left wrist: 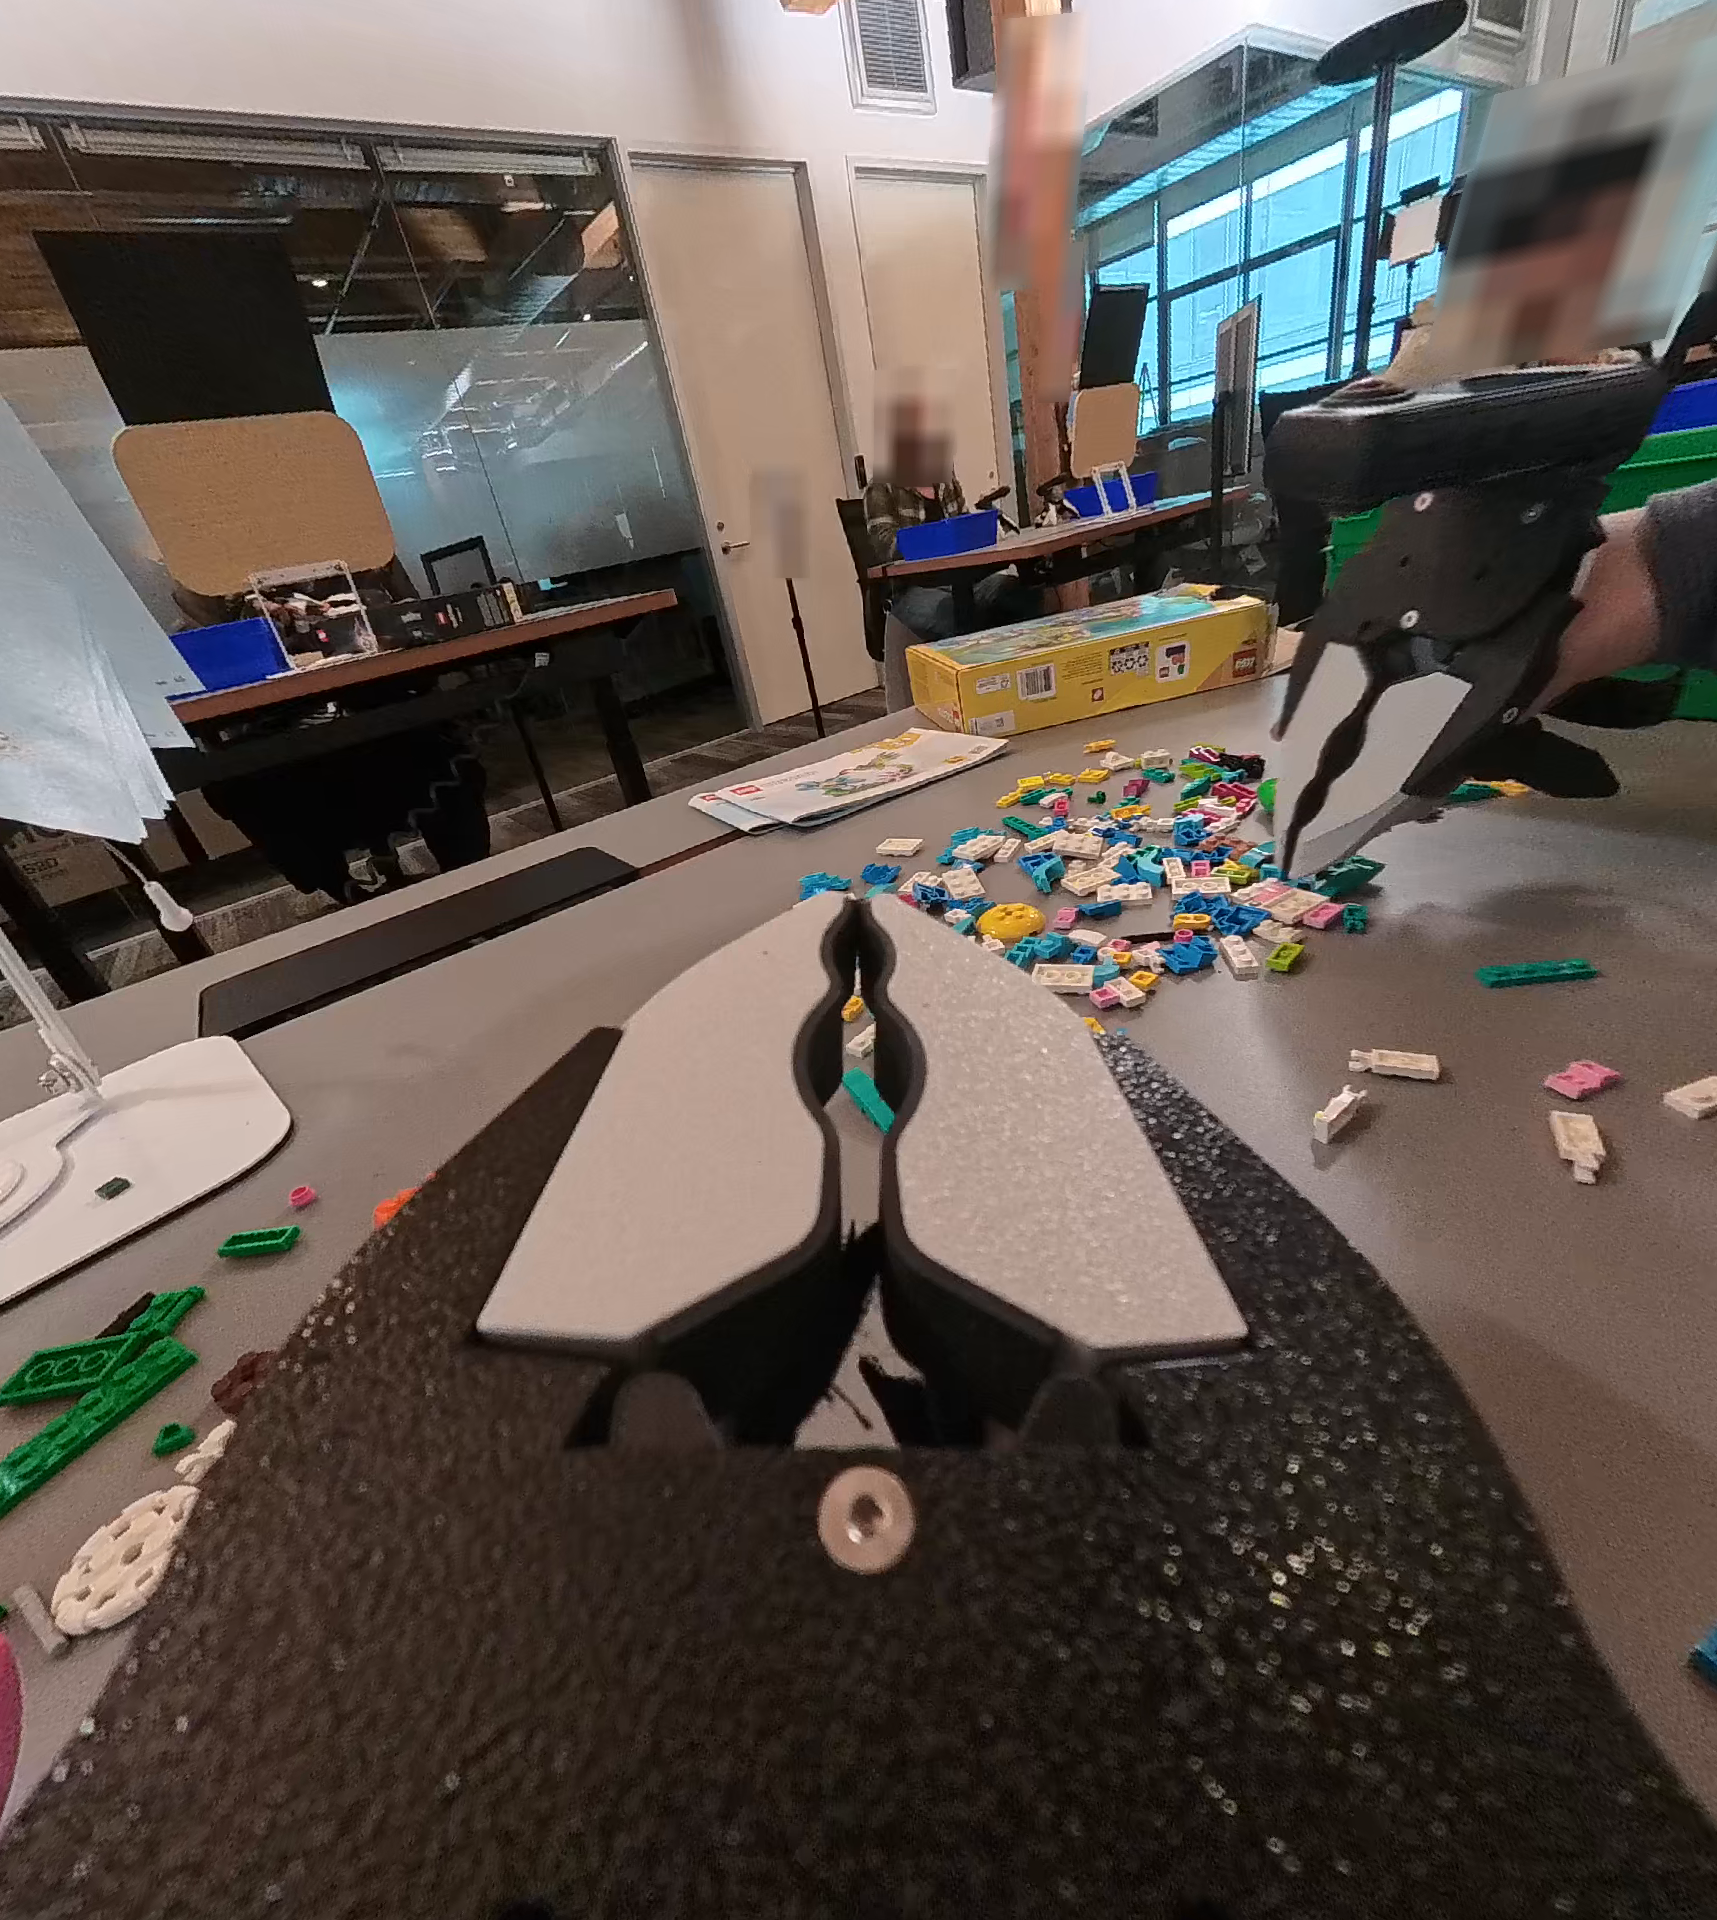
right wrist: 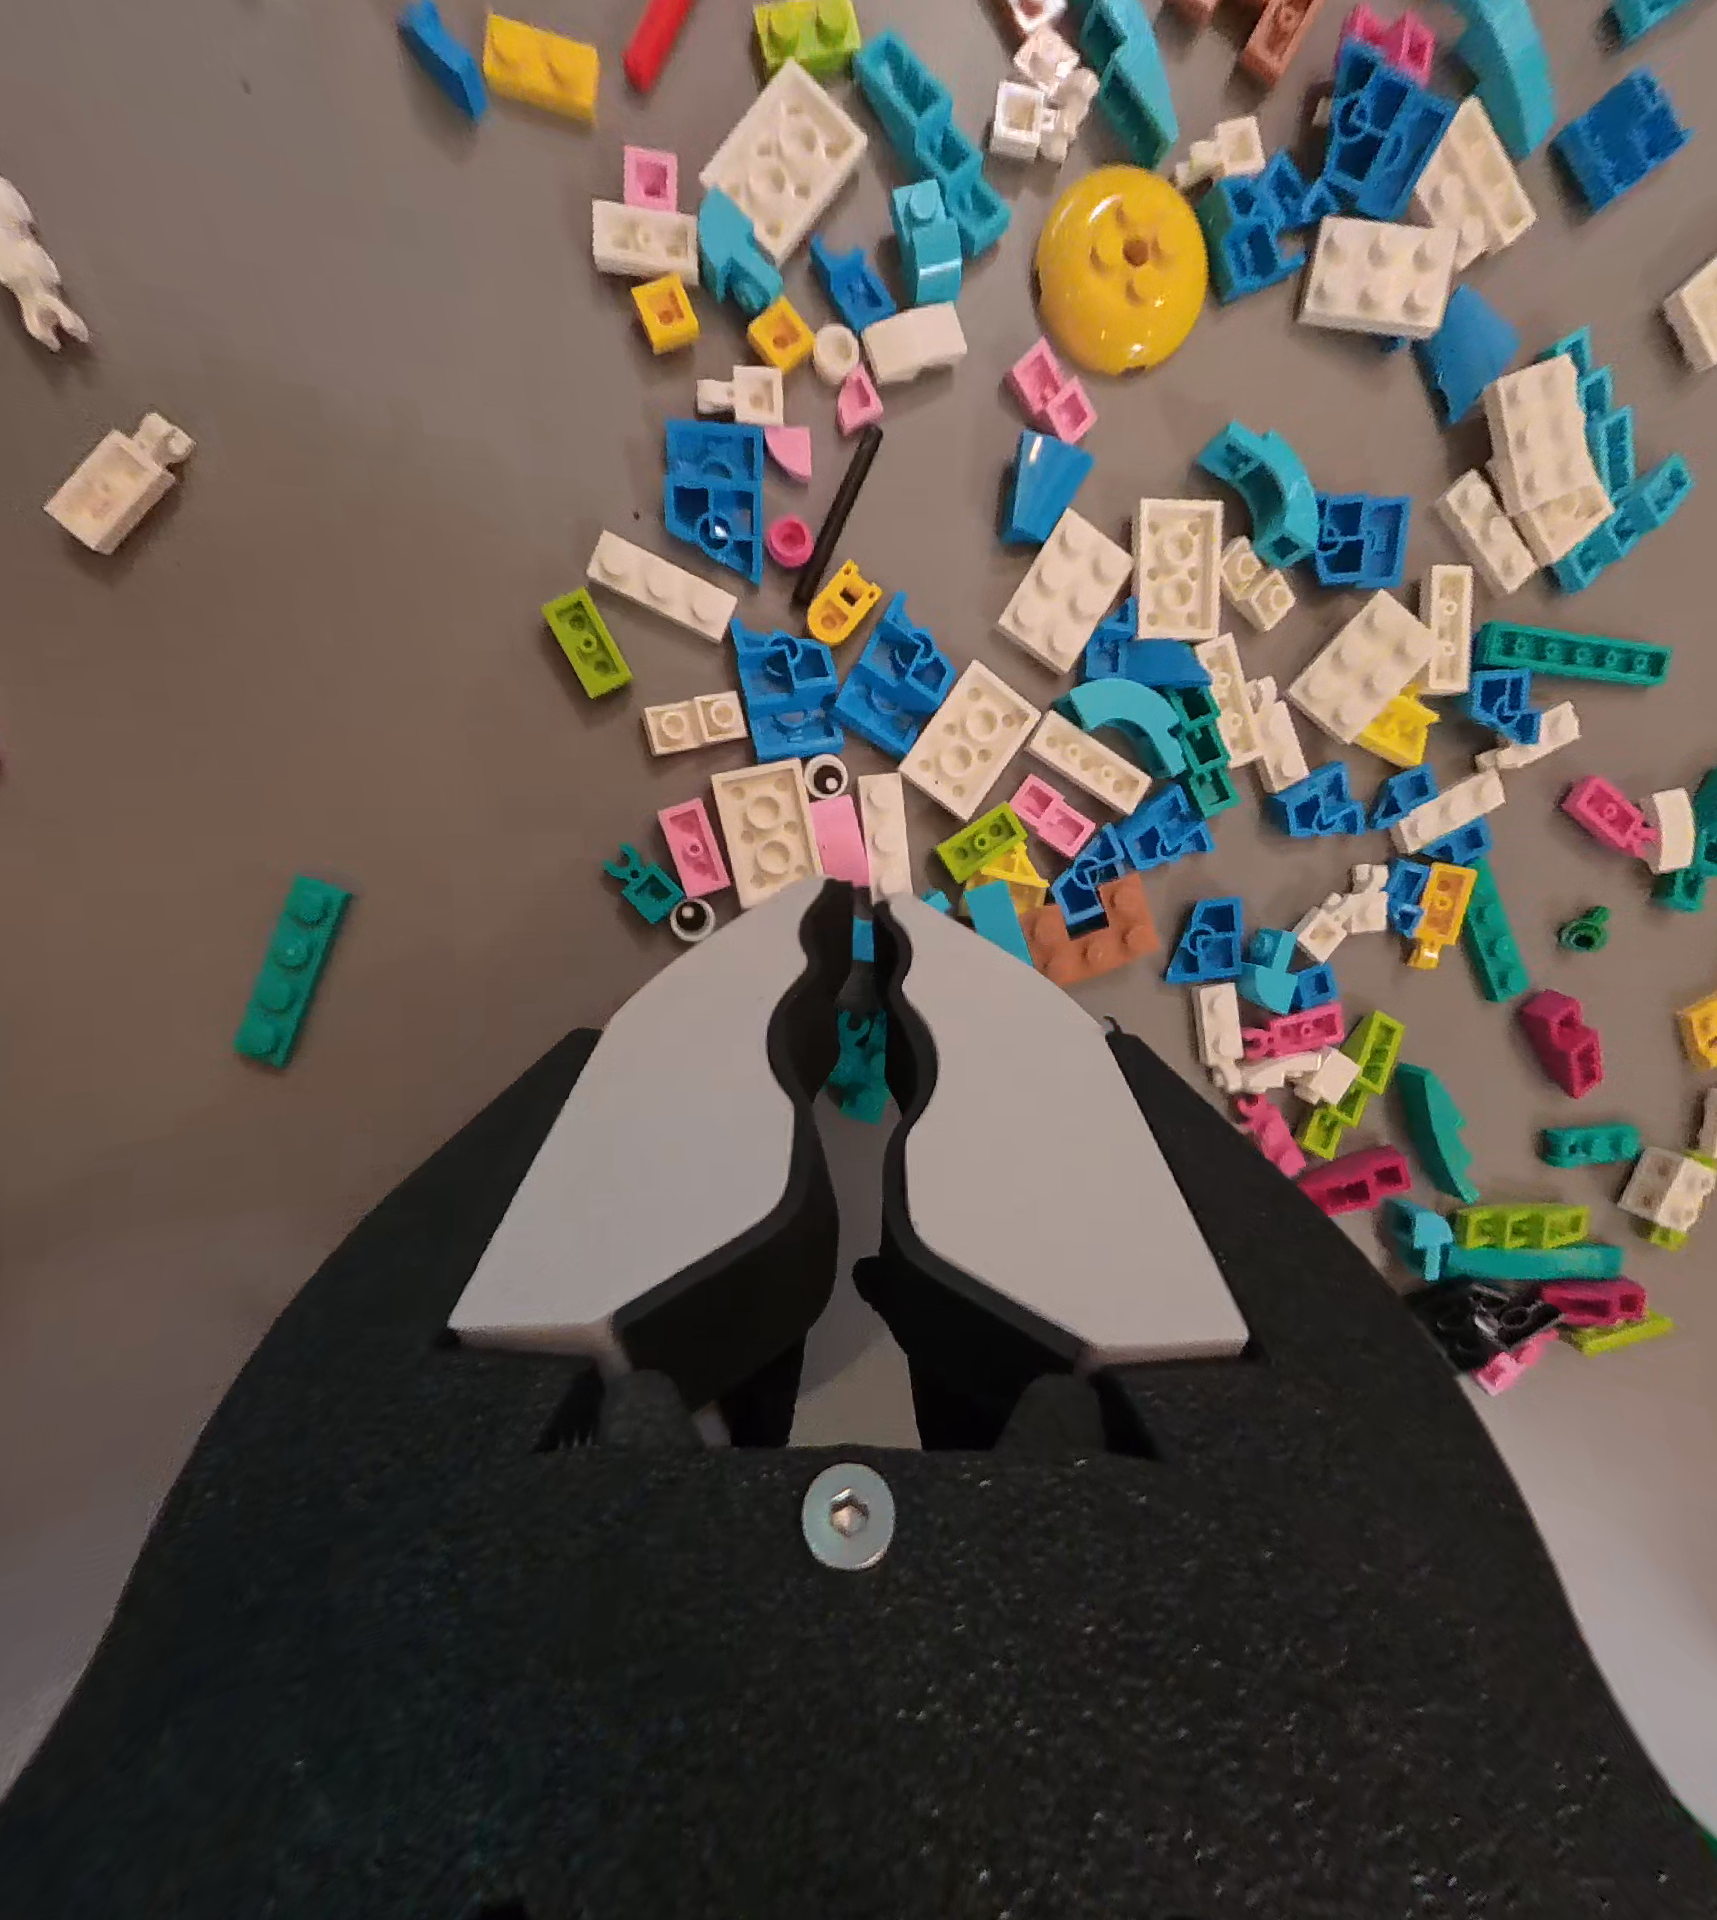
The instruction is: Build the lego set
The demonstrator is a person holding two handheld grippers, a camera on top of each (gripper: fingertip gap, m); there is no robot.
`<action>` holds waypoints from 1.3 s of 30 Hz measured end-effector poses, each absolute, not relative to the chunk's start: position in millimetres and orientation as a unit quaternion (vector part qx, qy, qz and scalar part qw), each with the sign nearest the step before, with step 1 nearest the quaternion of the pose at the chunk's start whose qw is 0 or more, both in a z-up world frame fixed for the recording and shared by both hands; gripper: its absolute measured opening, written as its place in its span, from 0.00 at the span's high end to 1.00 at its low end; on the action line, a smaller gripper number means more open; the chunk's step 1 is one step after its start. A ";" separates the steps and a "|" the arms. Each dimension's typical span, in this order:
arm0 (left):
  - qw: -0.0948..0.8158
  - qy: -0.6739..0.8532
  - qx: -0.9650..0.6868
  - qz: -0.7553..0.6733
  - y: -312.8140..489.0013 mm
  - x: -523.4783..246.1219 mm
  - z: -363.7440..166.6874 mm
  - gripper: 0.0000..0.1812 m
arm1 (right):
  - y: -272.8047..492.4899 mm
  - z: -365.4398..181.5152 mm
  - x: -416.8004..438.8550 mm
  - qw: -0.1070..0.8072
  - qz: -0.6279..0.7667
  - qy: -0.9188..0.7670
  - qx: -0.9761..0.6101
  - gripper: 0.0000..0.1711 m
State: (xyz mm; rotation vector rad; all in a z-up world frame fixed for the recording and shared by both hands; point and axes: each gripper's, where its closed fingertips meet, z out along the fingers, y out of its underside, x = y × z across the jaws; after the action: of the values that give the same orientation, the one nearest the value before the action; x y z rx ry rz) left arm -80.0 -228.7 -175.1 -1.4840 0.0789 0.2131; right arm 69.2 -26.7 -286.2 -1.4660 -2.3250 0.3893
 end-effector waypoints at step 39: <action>0.727 0.037 -0.680 0.090 -227.0 -79.1 -177.8 1.00 | 60.2 -293.4 118.8 0.132 0.115 -0.785 -0.594 0.92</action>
State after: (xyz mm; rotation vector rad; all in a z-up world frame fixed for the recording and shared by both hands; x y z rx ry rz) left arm -79.1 -227.0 -177.8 -1.4992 0.0809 0.1988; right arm 118.8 60.2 -293.4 -1.7249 -2.2790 0.3325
